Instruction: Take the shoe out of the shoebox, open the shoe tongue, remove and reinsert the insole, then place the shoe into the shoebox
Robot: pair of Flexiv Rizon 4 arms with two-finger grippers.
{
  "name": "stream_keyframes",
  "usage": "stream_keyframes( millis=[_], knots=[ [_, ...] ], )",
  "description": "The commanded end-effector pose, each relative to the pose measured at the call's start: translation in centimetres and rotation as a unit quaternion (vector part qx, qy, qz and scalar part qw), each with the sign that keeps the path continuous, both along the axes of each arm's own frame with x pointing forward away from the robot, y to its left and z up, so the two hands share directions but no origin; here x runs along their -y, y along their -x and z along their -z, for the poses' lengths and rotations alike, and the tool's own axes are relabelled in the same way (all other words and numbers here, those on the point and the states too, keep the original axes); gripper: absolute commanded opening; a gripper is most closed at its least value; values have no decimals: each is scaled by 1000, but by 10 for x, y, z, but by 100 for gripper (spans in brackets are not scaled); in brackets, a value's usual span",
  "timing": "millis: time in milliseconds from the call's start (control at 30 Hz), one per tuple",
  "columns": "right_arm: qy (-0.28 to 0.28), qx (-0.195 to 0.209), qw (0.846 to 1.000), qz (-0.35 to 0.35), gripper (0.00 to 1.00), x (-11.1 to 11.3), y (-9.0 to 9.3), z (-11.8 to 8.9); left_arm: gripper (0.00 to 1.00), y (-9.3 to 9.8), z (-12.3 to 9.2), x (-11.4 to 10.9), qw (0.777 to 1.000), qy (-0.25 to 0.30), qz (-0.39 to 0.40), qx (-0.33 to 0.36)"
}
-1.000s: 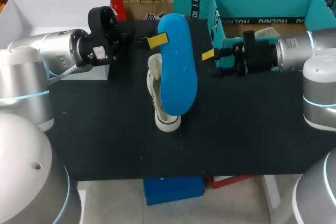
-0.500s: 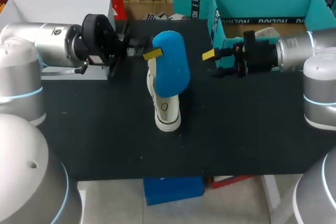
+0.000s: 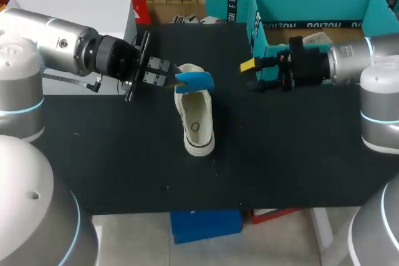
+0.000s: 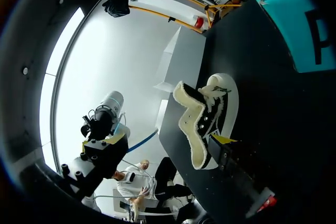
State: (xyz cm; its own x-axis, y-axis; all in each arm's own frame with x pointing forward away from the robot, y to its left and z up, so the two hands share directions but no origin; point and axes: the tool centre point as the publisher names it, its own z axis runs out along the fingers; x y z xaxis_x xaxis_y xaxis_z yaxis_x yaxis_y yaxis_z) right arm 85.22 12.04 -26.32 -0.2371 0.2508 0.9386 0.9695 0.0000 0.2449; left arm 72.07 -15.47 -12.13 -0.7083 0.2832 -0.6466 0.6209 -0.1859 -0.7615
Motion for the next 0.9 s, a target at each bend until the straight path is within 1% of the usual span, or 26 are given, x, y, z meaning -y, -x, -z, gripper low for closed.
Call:
stream_keyframes(
  millis=[33,133,200,233,900],
  knots=[
    [0,0,1000,2,100,-2,0,0,0,-6,8,7,976,-37,48,207],
    [0,0,1000,2,100,-2,0,0,0,-8,20,6,971,-53,57,227],
    [0,0,1000,2,100,-2,0,0,0,-9,24,4,972,-55,60,222],
    [0,0,1000,2,100,-2,0,0,0,-8,26,4,975,-54,56,208],
    [0,0,1000,2,100,-2,0,0,0,-8,26,4,975,-54,56,208]
  ],
)
